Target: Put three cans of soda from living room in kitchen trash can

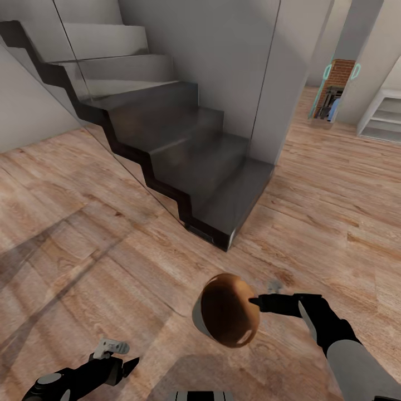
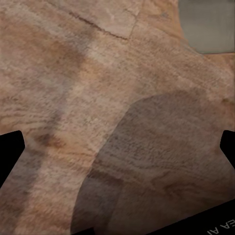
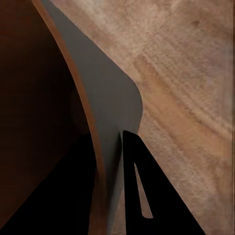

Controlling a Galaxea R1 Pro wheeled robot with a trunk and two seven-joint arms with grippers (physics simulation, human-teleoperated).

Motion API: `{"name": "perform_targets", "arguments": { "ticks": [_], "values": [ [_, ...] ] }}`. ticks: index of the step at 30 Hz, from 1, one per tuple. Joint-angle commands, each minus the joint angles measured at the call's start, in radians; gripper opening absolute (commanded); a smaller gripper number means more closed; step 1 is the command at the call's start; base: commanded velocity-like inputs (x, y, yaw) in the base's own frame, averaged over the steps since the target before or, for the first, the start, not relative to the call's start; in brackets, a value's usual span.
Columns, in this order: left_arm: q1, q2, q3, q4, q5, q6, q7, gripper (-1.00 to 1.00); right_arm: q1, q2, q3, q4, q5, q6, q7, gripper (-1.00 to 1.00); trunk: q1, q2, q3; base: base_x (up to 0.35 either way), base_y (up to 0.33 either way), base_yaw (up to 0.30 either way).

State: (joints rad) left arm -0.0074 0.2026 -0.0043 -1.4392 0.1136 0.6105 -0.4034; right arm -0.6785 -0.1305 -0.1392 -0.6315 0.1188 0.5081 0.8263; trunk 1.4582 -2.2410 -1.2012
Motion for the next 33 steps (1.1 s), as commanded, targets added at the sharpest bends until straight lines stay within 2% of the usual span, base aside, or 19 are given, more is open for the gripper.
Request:
{"name": "perform_targets", "arguments": {
  "ticks": [1,3,5,7,11,17,20,24,29,33],
  "values": [
    [0.0,0.0,0.0,0.0,0.0,0.0,0.0,1.0,0.005,-0.011,-0.002,-0.003,-0.022,0.015,0.047,-1.0,0.0,0.0,0.0,0.0,0.0,0.0],
    [0.0,0.0,0.0,0.0,0.0,0.0,0.0,1.0,0.041,-0.06,-0.003,-0.018,-0.02,0.013,0.187,-1.0,0.0,0.0,0.0,0.0,0.0,0.0],
    [0.0,0.0,0.0,0.0,0.0,0.0,0.0,1.0,0.07,-0.093,-0.004,-0.043,-0.021,0.012,0.263,-1.0,0.0,0.0,0.0,0.0,0.0,0.0],
    [0.0,0.0,0.0,0.0,0.0,0.0,0.0,1.0,0.101,-0.12,-0.005,-0.068,-0.022,0.011,0.3,-1.0,0.0,0.0,0.0,0.0,0.0,0.0],
    [0.0,0.0,-0.001,0.0,-0.002,-0.007,0.0,1.0,0.134,-0.164,-0.007,-0.087,-0.024,0.007,0.323,-1.0,0.0,0.0,0.0,0.0,0.0,0.0],
    [0.0,-0.001,0.0,-0.001,0.001,-0.045,0.001,1.0,0.165,-0.195,-0.009,-0.101,-0.024,0.004,0.328,-1.0,0.0,0.0,0.0,0.0,0.0,0.0],
    [0.0,-0.004,0.0,-0.043,0.006,-0.046,-0.001,1.0,0.167,-0.22,-0.01,-0.102,-0.027,0.007,0.329,-1.0,0.0,0.0,0.0,0.0,0.0,0.0],
    [0.0,-0.008,0.0,-0.068,0.007,-0.046,-0.001,1.0,0.168,-0.241,-0.012,-0.103,-0.031,0.014,0.329,-1.0,0.0,0.0,0.0,0.0,0.0,0.0],
    [0.0,-0.007,0.0,-0.073,0.008,-0.04,-0.003,1.0,0.168,-0.25,-0.018,-0.113,-0.048,0.019,0.33,-1.0,0.0,0.0,0.0,0.0,0.0,0.0],
    [0.0,-0.005,0.0,-0.072,0.008,-0.038,-0.003,1.0,0.168,-0.25,-0.065,-0.124,-0.049,0.018,0.33,-1.0,0.0,0.0,0.0,0.0,0.0,0.0]
  ]
}}
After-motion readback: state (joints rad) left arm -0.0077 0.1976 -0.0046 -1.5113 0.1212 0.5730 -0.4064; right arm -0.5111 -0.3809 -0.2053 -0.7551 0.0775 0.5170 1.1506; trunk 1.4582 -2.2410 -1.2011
